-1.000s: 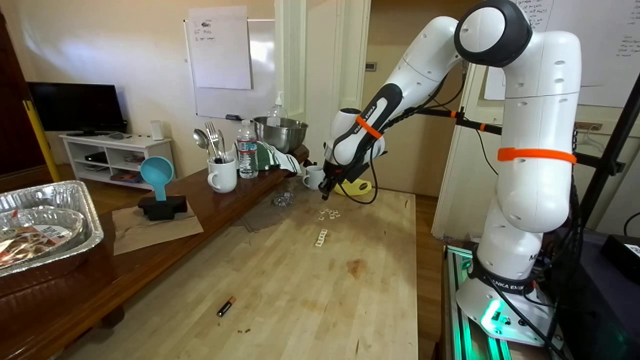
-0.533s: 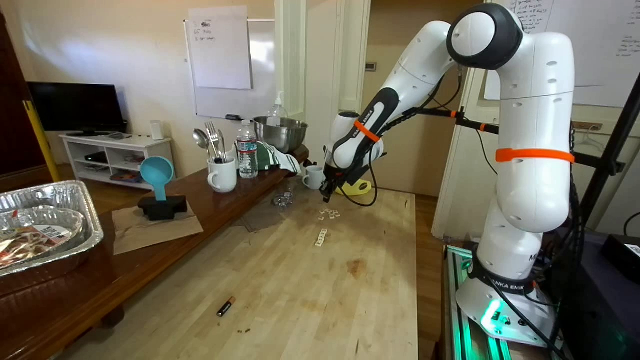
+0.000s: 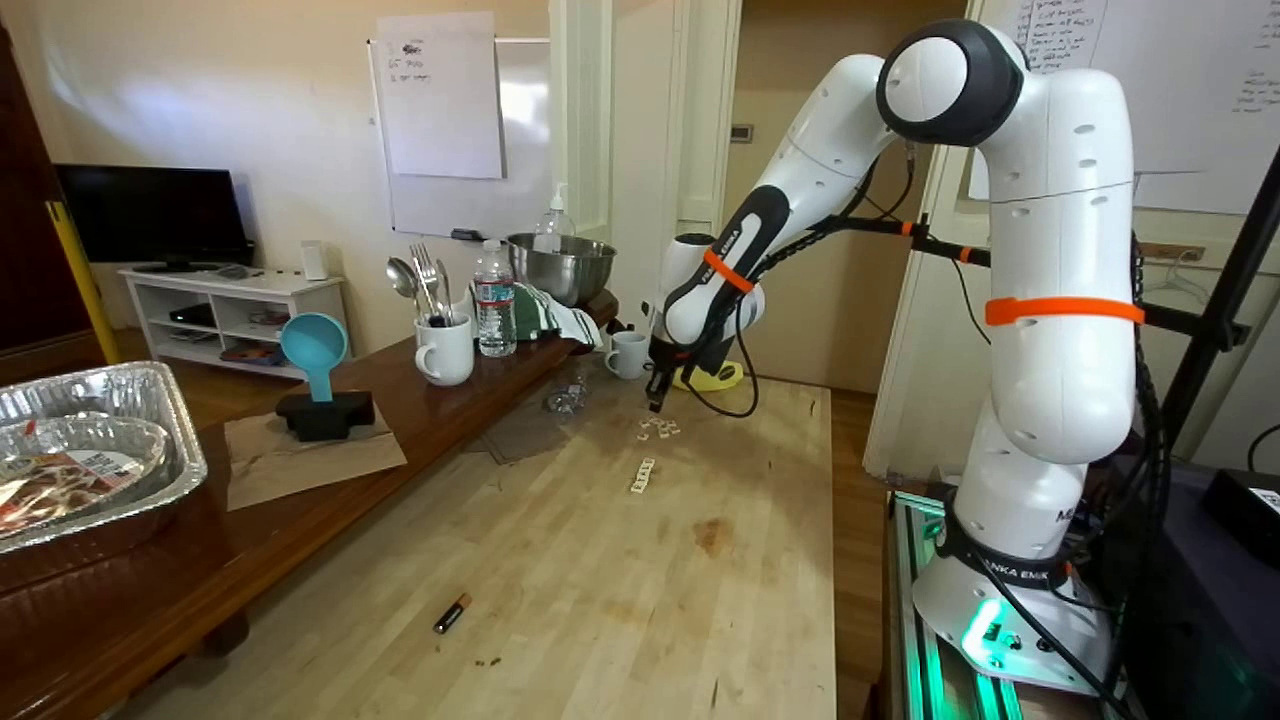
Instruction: Spell the word 'Metals'.
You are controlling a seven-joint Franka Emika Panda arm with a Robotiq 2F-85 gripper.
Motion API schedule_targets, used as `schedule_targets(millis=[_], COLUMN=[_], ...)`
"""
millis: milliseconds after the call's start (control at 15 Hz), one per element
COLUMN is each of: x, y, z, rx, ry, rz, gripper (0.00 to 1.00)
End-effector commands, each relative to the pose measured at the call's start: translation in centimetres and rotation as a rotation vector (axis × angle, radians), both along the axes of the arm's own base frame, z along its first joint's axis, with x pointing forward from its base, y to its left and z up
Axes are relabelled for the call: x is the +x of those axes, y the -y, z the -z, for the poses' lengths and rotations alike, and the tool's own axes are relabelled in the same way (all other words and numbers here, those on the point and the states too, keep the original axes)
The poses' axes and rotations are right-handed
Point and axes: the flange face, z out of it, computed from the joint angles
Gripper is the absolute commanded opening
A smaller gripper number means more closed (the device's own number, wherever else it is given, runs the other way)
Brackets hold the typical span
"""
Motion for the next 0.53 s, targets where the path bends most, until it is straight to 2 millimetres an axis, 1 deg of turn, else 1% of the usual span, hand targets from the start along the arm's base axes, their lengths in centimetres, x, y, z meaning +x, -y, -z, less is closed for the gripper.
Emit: schedule_targets(millis=[0,467], x=[0.6,1.0], y=[1.0,1.3], z=[1.1,3.0], rx=[-0.024,-0.037], ry=[-0.044,-0.083], rz=[-0.110,-0.247], gripper=[0.00,0.00])
